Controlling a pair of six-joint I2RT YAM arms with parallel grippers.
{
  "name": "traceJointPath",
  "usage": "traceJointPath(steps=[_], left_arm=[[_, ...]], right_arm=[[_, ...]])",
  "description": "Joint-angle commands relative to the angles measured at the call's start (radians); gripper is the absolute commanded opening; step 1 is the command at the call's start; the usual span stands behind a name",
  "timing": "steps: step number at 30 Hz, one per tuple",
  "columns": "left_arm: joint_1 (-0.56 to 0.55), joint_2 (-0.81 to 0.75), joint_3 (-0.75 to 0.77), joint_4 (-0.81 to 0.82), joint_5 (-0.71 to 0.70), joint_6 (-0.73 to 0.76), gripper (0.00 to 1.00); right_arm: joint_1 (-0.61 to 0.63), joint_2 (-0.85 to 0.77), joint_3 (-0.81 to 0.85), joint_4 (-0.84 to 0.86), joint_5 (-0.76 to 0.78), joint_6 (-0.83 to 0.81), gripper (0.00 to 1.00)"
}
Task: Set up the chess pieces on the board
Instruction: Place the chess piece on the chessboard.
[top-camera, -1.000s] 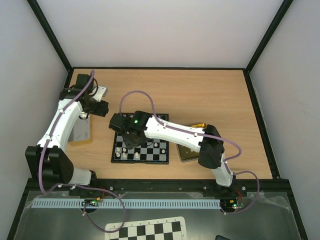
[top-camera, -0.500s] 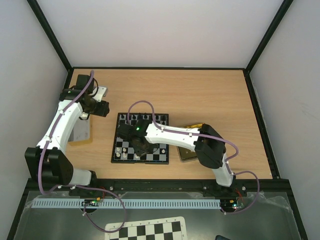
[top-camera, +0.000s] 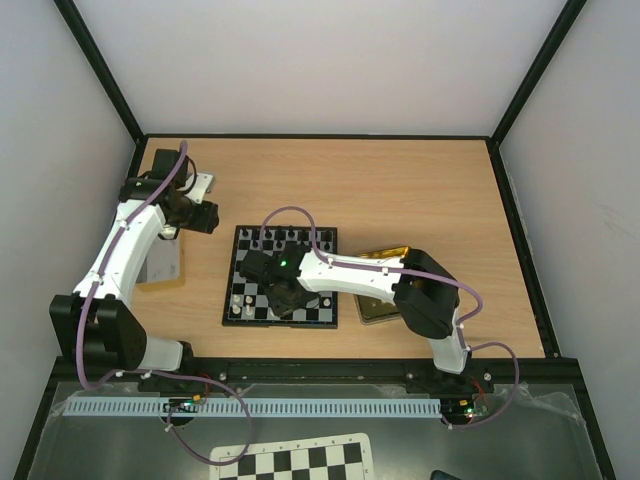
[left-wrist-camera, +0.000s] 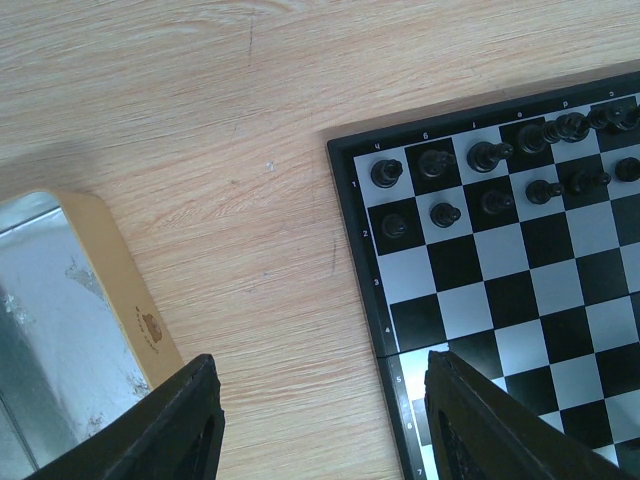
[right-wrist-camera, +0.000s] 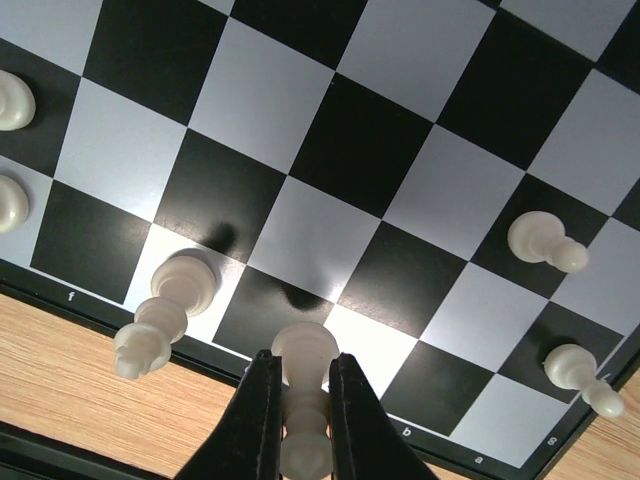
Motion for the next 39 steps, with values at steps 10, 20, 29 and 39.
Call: traceJointPath(steps=[10, 20, 29, 39], left_arm=[[0.006, 0.005, 0.0, -0.003, 0.002, -0.006, 0.56], [0.006, 0.007, -0.003, 0.0, 0.003, -0.006, 0.56], [0.006, 0.006, -0.004, 0.001, 0.001, -0.006, 0.56], [0.006, 0.007, -0.007, 0.001, -0.002, -0.004, 0.57]], right_arm=[[-0.006, -0.024, -0.022, 0.05, -0.028, 0.01, 0.02], [-0.006, -0.022, -0.038, 0.056, -0.047, 0.015, 0.02], [-0.006, -0.016, -0.051, 0.071, -0.061, 0.014, 0.02], [-0.006, -0.004, -0.046, 0.074, -0.069, 0.009, 0.02]])
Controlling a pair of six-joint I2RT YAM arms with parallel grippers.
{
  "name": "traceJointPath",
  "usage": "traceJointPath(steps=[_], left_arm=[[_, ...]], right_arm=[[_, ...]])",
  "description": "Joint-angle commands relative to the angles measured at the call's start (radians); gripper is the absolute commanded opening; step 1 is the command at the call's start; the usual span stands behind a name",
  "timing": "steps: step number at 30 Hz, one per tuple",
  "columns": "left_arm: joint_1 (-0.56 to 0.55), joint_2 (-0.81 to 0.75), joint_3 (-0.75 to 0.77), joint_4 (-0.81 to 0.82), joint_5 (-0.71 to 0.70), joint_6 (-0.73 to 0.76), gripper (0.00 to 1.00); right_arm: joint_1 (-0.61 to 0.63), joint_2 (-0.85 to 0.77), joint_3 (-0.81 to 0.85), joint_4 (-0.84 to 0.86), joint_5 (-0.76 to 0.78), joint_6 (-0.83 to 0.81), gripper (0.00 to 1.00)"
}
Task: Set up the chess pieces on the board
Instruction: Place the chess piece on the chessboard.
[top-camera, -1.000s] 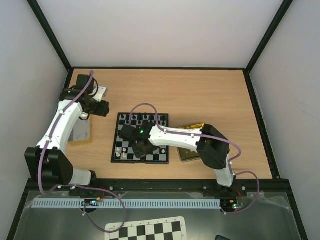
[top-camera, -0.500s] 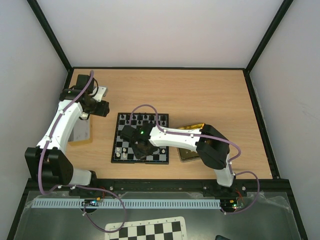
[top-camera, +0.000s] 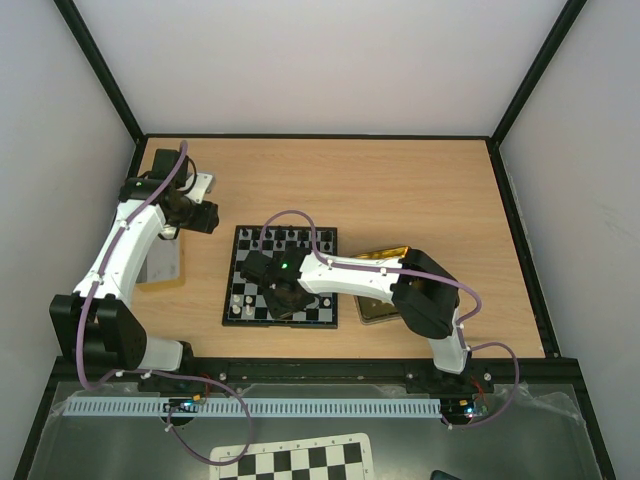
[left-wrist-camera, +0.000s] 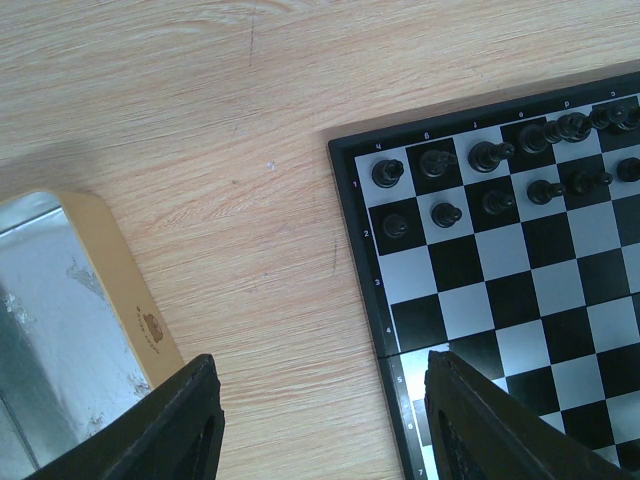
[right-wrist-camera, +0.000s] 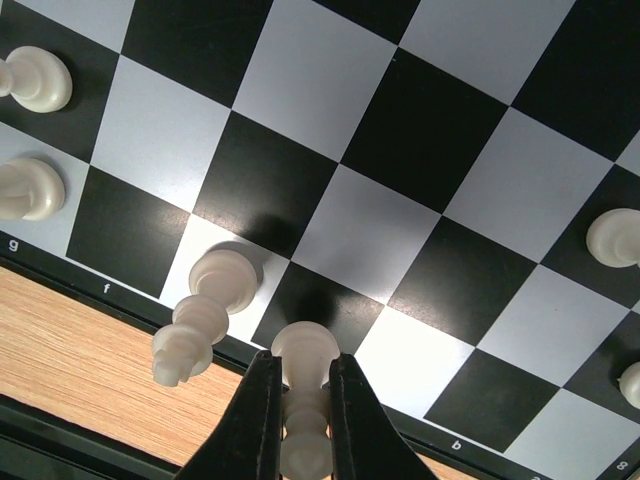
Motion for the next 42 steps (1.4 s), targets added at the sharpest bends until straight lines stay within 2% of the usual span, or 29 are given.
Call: traceJointPath(steps=[1, 42], left_arm=[[0.006, 0.006, -0.007, 0.001, -0.001, -0.004, 0.56], [0.008, 0.021, -0.007, 0.011, -0.006, -0.001, 0.56]], right_arm=[[-0.005, -0.003, -0.006, 0.001, 0.001, 0.005, 0.02], [-0.007, 0.024, -0.012, -0.004, 0.005, -0.003, 0.02]])
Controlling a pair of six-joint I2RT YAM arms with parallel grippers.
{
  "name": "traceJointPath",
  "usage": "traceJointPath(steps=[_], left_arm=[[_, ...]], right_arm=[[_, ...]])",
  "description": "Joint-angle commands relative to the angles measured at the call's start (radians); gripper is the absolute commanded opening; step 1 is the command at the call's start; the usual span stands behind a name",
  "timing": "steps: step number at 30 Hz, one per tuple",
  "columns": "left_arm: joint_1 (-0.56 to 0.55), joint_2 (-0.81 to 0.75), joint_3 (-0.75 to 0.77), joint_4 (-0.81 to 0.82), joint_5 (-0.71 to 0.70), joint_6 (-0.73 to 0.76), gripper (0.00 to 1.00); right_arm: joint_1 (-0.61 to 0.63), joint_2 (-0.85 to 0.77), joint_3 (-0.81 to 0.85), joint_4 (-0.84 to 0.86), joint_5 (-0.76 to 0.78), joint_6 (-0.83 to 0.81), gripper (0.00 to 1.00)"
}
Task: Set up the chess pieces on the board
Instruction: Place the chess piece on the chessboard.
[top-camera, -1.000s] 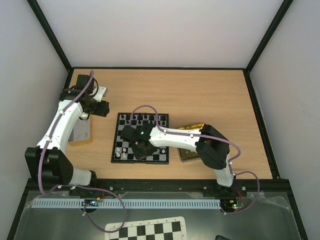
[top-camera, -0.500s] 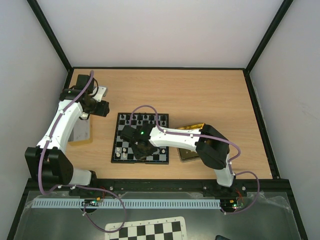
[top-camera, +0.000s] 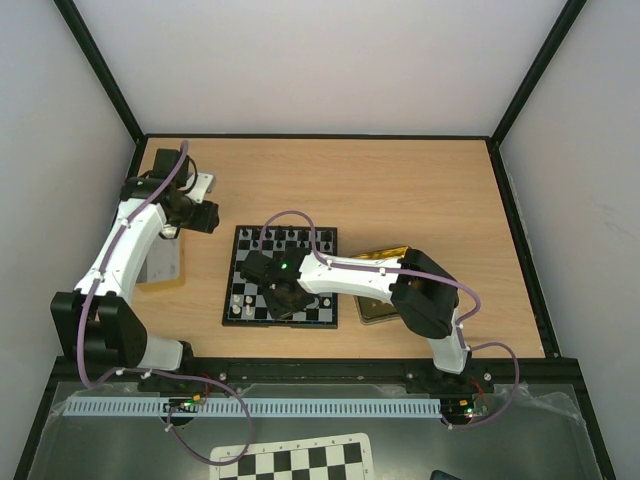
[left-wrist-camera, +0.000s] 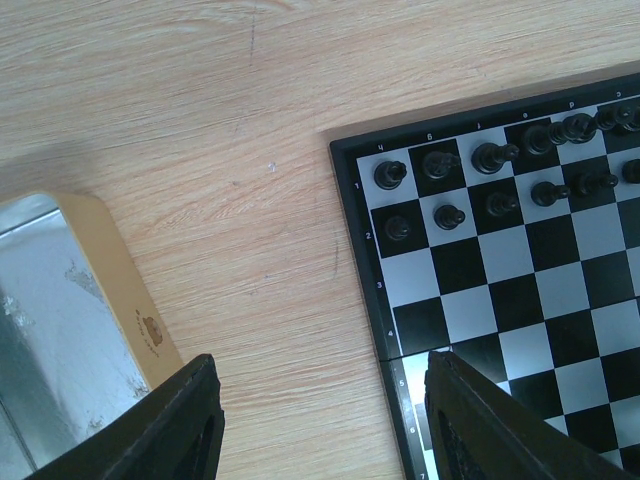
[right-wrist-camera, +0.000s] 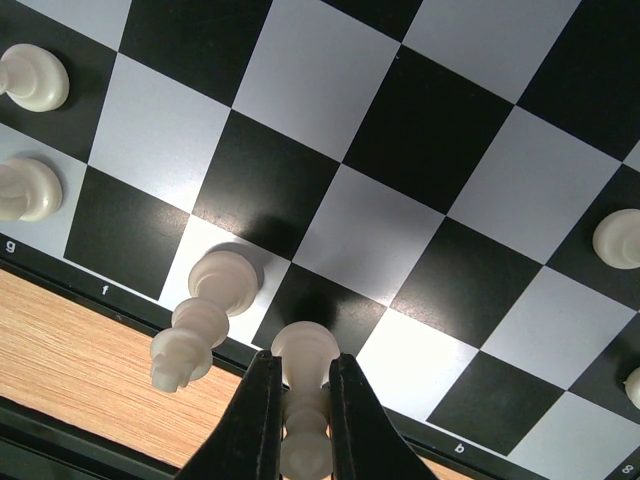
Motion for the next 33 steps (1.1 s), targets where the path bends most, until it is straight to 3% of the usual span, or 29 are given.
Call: traceJointPath(steps=[1, 33], left_arm=[[0.008, 0.011, -0.006, 0.005, -0.006, -0.001, 0.56], [0.008, 0.018, -0.013, 0.012, -0.001, -0.002, 0.56]], right_arm=[[-0.006, 0.021, -0.012, -0.009, 0.01, -0.002, 0.02], [-0.009, 0.03, -0.013, -0.007, -0.005, -0.006, 0.07]])
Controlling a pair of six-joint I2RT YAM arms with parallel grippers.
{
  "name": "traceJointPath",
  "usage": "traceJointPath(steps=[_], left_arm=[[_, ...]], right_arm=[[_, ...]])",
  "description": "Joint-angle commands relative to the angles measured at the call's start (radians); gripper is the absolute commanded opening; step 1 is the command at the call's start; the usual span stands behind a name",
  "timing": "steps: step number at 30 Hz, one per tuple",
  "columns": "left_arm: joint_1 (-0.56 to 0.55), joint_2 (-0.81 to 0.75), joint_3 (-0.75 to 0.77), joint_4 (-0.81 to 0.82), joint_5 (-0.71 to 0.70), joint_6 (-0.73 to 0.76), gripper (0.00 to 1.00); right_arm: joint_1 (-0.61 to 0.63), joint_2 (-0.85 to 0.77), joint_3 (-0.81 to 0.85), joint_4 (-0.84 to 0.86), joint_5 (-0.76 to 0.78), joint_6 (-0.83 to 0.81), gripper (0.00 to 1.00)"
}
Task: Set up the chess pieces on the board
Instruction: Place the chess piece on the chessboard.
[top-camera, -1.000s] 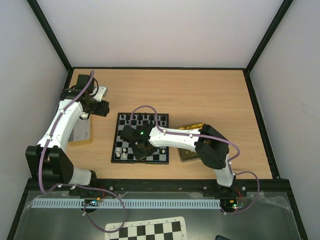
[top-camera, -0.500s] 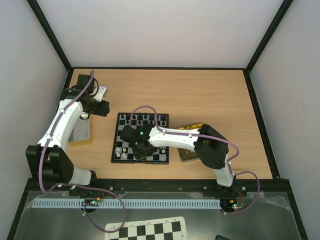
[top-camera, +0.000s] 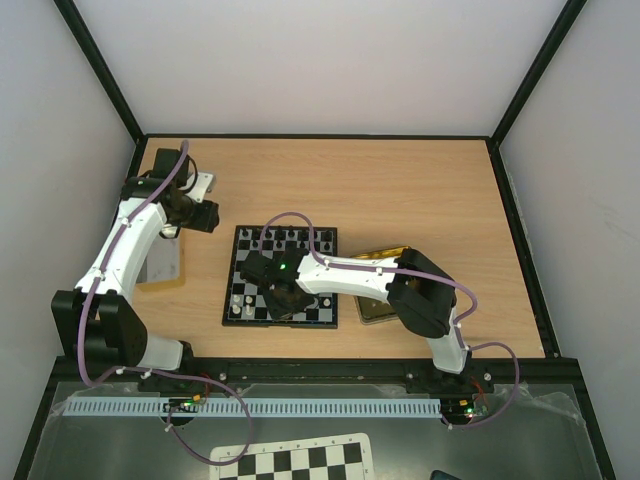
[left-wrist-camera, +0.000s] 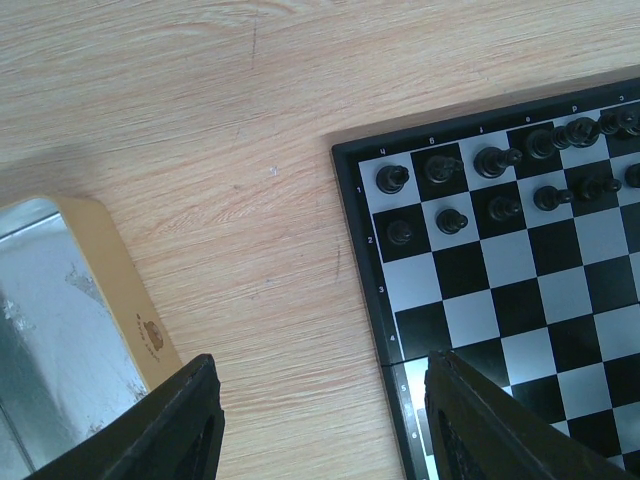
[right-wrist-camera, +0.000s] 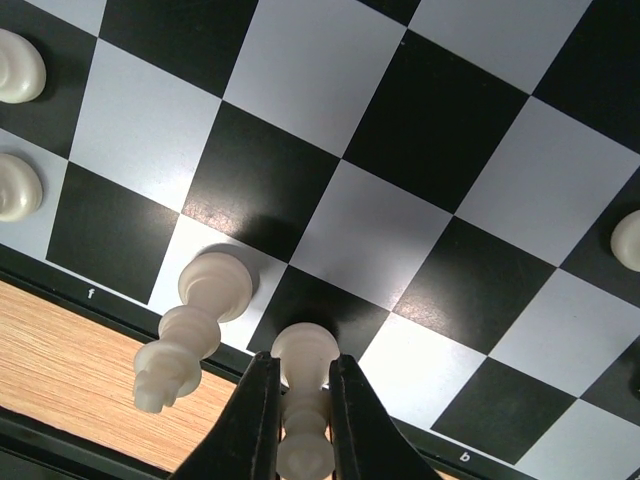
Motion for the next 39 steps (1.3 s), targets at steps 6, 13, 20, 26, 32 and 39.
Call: traceJointPath(steps=[6, 13, 20, 26, 32, 39], left_arm=[[0.005, 0.008, -0.017, 0.006, 0.002, -0.002, 0.56], [0.005, 0.003, -0.025, 0.006, 0.003, -0.002, 0.57], [0.005, 0.003, -0.027, 0.006, 0.002, 0.0, 0.56], [0.005, 0.002, -0.027, 0.006, 0.002, 0.0, 0.57], [0.005, 0.003, -0.024, 0.004, -0.001, 0.001, 0.56], [0.005, 0.005, -0.018, 0.002, -0.002, 0.003, 0.56]], right_arm=[[-0.005, 0.012, -0.015, -0.009, 0.01, 0.001, 0.16], [-0.005, 0.012, -0.012, -0.008, 0.011, -0.001, 0.17], [-0.005, 0.014, 0.0, -0.014, 0.012, -0.006, 0.2], [-0.007, 0.018, 0.01, -0.02, 0.013, -0.01, 0.25], [-0.01, 0.018, 0.019, -0.023, 0.02, -0.01, 0.25], [-0.023, 0.012, 0.034, -0.033, 0.024, -0.014, 0.25]])
